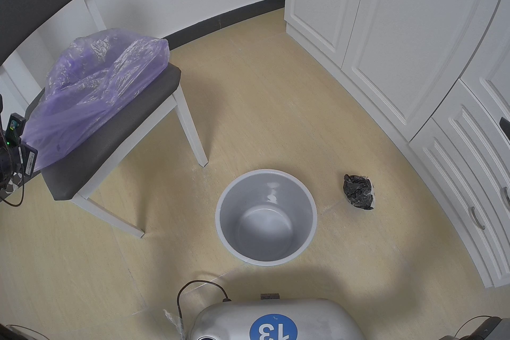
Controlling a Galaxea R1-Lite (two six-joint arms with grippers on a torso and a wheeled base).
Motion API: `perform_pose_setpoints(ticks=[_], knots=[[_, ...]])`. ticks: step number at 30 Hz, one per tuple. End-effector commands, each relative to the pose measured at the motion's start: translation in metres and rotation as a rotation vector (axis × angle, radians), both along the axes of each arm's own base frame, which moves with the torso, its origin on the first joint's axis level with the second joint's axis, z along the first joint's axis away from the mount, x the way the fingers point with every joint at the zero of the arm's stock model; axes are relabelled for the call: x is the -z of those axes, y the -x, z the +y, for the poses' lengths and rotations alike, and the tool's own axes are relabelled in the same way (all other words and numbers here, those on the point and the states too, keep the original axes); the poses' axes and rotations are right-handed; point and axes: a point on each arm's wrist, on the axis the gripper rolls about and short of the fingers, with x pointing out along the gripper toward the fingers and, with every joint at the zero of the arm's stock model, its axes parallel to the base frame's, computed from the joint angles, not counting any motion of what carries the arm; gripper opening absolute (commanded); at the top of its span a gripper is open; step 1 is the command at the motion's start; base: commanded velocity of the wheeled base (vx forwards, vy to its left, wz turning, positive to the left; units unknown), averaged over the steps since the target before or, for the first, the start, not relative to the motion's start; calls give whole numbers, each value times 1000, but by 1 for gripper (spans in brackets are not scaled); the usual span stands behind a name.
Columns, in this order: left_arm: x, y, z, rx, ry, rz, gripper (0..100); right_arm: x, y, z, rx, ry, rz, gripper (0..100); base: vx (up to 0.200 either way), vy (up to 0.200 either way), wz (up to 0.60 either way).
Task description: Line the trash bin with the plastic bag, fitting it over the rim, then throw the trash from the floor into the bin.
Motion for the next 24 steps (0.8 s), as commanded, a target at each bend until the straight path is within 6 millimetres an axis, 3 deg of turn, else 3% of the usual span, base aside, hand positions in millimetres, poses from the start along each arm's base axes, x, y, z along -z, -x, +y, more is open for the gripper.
perform_pose_setpoints(ticks=[1,6,11,16,24], knots=[[-46,21,-33,134,12,-182,0,11,-19,22,-58,-18,21,100,0,0,0],[-67,26,-59,251,105,-285,0,24,-42,48,-40,-32,4,100,0,0,0],[-79,35,-73,328,141,-330,0,35,-52,71,-69,-35,13,100,0,0,0],[-103,55,-92,452,213,-387,0,40,-63,95,-138,-30,26,100,0,0,0],[-122,78,-107,580,256,-422,0,54,-79,123,-193,4,47,100,0,0,0]])
